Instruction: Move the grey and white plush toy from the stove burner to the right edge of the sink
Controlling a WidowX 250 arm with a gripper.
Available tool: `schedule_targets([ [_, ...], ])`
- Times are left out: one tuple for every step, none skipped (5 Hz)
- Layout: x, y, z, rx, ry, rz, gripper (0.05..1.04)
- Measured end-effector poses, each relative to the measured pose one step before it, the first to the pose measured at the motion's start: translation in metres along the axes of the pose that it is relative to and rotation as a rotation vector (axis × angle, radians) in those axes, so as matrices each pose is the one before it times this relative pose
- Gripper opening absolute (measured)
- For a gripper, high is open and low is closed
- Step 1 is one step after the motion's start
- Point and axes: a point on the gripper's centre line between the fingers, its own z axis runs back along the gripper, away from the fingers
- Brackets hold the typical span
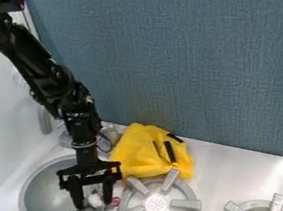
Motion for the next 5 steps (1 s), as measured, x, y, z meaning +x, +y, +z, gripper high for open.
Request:
schedule_targets([
  [-0.00517, -0.00479, 0.01859, -0.0337, -0.0293, 0.0273, 1.007],
  [-0.01497, -0.01145, 0.03381, -0.0015, -0.052, 0.0432, 1.002],
  [-0.03278, -0.01599, 0.03033, -0.0021, -0.0492, -0.0824, 1.0],
  [-0.04635, -0.02252, 0.0272, -0.026, -0.0599, -0.1688, 1.0],
  [-0.01947, -0.0258, -0.00521, 0.0218, -0.0058, -0.1673, 1.0],
])
